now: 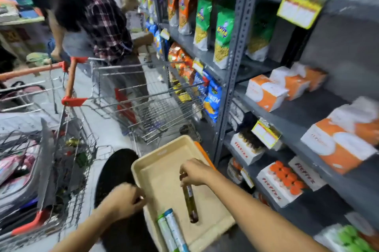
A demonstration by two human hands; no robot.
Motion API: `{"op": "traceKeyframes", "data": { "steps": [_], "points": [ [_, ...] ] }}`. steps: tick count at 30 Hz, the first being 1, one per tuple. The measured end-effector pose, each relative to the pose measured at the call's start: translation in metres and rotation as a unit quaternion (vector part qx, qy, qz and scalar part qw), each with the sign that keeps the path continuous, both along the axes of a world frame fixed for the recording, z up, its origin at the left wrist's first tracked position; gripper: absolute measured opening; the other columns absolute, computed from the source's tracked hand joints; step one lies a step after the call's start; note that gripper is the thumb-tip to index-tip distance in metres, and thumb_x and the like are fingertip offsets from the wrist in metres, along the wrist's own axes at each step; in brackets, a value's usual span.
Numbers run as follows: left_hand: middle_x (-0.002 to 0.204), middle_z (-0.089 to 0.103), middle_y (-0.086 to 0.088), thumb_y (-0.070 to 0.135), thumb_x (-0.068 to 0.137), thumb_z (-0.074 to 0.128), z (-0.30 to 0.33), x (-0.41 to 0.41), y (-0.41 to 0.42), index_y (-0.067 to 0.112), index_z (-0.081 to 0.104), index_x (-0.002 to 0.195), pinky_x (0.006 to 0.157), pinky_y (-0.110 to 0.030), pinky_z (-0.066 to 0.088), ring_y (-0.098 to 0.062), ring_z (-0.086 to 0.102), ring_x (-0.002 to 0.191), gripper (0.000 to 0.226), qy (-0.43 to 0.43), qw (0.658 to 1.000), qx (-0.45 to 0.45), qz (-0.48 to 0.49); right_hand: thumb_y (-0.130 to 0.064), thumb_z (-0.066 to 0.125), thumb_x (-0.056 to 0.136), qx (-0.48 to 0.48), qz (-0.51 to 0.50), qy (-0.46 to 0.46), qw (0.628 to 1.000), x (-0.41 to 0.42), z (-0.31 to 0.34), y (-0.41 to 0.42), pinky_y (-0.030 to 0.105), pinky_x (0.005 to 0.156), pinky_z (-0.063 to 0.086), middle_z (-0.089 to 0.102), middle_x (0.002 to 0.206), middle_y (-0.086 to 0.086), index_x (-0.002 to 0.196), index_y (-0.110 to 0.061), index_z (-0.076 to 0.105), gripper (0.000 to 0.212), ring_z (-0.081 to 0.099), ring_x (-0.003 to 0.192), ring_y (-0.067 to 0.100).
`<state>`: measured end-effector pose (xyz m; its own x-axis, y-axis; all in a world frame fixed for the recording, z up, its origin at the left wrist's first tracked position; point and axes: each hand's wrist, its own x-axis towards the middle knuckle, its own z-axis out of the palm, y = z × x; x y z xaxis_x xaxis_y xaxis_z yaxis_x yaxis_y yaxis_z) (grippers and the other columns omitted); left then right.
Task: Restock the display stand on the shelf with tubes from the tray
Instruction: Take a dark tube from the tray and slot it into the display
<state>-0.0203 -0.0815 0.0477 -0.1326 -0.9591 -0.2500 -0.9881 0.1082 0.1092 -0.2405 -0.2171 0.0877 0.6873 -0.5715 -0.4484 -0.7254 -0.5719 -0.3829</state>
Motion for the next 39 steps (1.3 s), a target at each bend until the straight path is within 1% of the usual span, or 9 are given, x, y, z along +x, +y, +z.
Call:
{"op": "traceKeyframes", "data": {
  "steps": [5, 11, 15, 19, 23, 25, 30, 34, 39],
  "points": [
    [0.099, 0.074, 0.001, 0.041, 0.086, 0.046, 0.090, -0.063, -0.106, 0.030, 0.070, 0.102, 0.073, -0.030, 0.050, -0.022, 0.067, 0.090, 0.030, 0.061, 0.990, -0.120, -0.029, -0.028, 0.075, 0.075, -0.094, 0.005, -0.052, 0.994, -0.056, 0.138, -0.012, 0.035, 0.077, 0.056, 0.074, 0.092, 0.014, 0.096, -0.009, 0.072, 0.029, 0.067, 0.088, 0.027],
    [0.077, 0.071, -0.016, 0.039, 0.079, 0.050, 0.209, -0.181, -0.197, 0.017, 0.067, 0.084, 0.057, -0.034, 0.047, -0.036, 0.066, 0.073, 0.029, 0.159, 0.946, -0.249, -0.134, -0.019, 0.072, 0.075, -0.217, -0.034, -0.077, 0.973, -0.154, 0.310, 0.011, 0.022, 0.064, 0.043, 0.060, 0.084, -0.007, 0.105, -0.024, 0.067, 0.031, 0.051, 0.074, 0.007],
    [0.072, 0.069, -0.022, 0.046, 0.068, 0.033, 0.280, -0.276, -0.228, 0.005, 0.067, 0.077, 0.054, -0.035, 0.050, -0.038, 0.064, 0.067, 0.054, 0.213, 0.880, -0.335, -0.261, -0.024, 0.073, 0.079, -0.266, -0.107, -0.101, 0.953, -0.214, 0.399, 0.036, 0.006, 0.054, 0.038, 0.056, 0.061, -0.016, 0.095, -0.022, 0.069, 0.016, 0.051, 0.053, -0.009],
    [0.061, 0.064, -0.012, 0.039, 0.075, 0.047, 0.341, -0.376, -0.227, 0.009, 0.061, 0.062, 0.048, -0.028, 0.042, -0.032, 0.059, 0.058, 0.036, 0.206, 0.803, -0.415, -0.375, -0.028, 0.069, 0.084, -0.347, -0.188, -0.087, 0.915, -0.268, 0.468, 0.059, 0.004, 0.055, 0.040, 0.065, 0.069, -0.016, 0.095, -0.023, 0.070, 0.012, 0.057, 0.055, -0.011],
    [0.061, 0.058, -0.008, 0.017, 0.072, 0.063, 0.383, -0.463, -0.187, 0.013, 0.056, 0.066, 0.048, -0.027, 0.028, -0.027, 0.051, 0.055, 0.011, 0.311, 0.700, -0.439, -0.469, -0.035, 0.070, 0.082, -0.427, -0.282, -0.068, 0.856, -0.324, 0.522, 0.089, 0.011, 0.053, 0.048, 0.071, 0.073, -0.008, 0.099, -0.019, 0.072, 0.024, 0.060, 0.050, -0.002],
    [0.070, 0.062, -0.009, 0.026, 0.078, 0.056, 0.391, -0.501, -0.167, 0.016, 0.056, 0.075, 0.055, -0.028, 0.032, -0.029, 0.055, 0.065, 0.011, 0.331, 0.668, -0.435, -0.505, -0.034, 0.071, 0.081, -0.443, -0.328, -0.066, 0.831, -0.353, 0.544, 0.108, 0.012, 0.054, 0.048, 0.071, 0.070, -0.008, 0.095, -0.016, 0.074, 0.023, 0.060, 0.052, -0.002],
    [0.126, 0.059, -0.008, 0.057, 0.091, 0.046, 0.383, -0.572, -0.135, 0.015, 0.053, 0.125, 0.097, -0.034, 0.039, -0.026, 0.051, 0.115, 0.054, 0.256, 0.673, -0.427, -0.547, -0.032, 0.069, 0.084, -0.472, -0.422, -0.022, 0.773, -0.425, 0.574, 0.147, 0.022, 0.066, 0.055, 0.076, 0.084, 0.004, 0.095, -0.015, 0.074, 0.021, 0.066, 0.069, 0.007],
    [0.142, 0.045, -0.005, 0.070, 0.082, 0.046, 0.369, -0.607, -0.123, 0.017, 0.043, 0.134, 0.103, -0.032, 0.033, -0.021, 0.040, 0.127, 0.074, 0.202, 0.677, -0.398, -0.586, -0.029, 0.069, 0.084, -0.455, -0.489, 0.017, 0.744, -0.478, 0.581, 0.170, 0.013, 0.059, 0.049, 0.071, 0.075, -0.010, 0.095, -0.015, 0.073, 0.019, 0.064, 0.060, -0.005],
    [0.155, 0.026, -0.006, 0.050, 0.085, 0.060, 0.354, -0.630, -0.116, 0.014, 0.019, 0.148, 0.110, -0.034, 0.028, -0.022, 0.028, 0.138, 0.084, 0.129, 0.720, -0.386, -0.561, -0.026, 0.068, 0.085, -0.420, -0.566, 0.061, 0.706, -0.538, 0.584, 0.191, 0.022, 0.071, 0.057, 0.072, 0.101, 0.003, 0.107, -0.012, 0.070, 0.025, 0.071, 0.087, 0.013]
  ]
}}
